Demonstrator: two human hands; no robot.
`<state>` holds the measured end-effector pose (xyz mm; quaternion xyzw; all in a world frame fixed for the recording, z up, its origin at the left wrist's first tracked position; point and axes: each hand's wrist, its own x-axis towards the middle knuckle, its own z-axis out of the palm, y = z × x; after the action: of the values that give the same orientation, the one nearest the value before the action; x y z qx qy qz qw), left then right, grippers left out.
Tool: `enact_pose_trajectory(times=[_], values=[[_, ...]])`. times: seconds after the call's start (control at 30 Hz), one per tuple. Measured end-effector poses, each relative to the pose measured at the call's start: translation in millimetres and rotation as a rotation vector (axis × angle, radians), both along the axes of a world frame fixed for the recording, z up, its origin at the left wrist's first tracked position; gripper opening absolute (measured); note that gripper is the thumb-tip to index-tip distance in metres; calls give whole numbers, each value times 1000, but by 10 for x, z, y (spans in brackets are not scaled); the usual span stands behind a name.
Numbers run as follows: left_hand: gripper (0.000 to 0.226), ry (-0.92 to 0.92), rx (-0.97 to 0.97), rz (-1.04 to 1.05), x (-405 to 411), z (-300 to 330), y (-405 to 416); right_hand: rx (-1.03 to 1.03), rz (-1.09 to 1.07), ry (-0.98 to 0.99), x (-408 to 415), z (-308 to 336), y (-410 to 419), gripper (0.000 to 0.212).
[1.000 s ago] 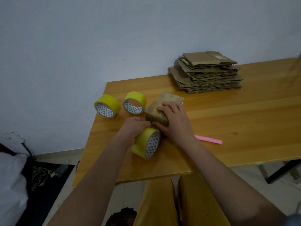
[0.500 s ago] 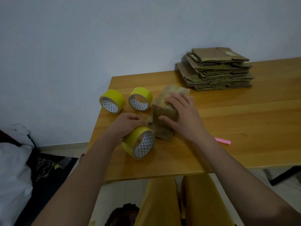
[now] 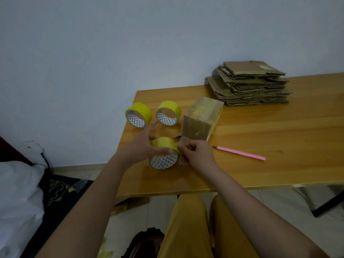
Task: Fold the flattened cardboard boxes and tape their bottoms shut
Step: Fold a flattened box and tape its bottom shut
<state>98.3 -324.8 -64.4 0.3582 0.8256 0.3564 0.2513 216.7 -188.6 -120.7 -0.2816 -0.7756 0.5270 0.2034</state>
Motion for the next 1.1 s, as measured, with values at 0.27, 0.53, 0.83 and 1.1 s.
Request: enact_pose_trajectory(times=[0.27, 0.53, 0.83, 1.1], values=[[42, 102, 34, -83, 12, -53, -140, 144, -47, -135, 158, -62, -57, 46], [41, 298, -138, -211, 219, 181, 164, 323, -31, -280, 304, -60, -26, 41], [64, 515, -398, -206, 243, 201, 286, 476, -78, -370, 389, -133, 242, 34], [68, 371, -240, -192, 230, 246, 427, 563, -180, -301, 406, 65, 433, 25]])
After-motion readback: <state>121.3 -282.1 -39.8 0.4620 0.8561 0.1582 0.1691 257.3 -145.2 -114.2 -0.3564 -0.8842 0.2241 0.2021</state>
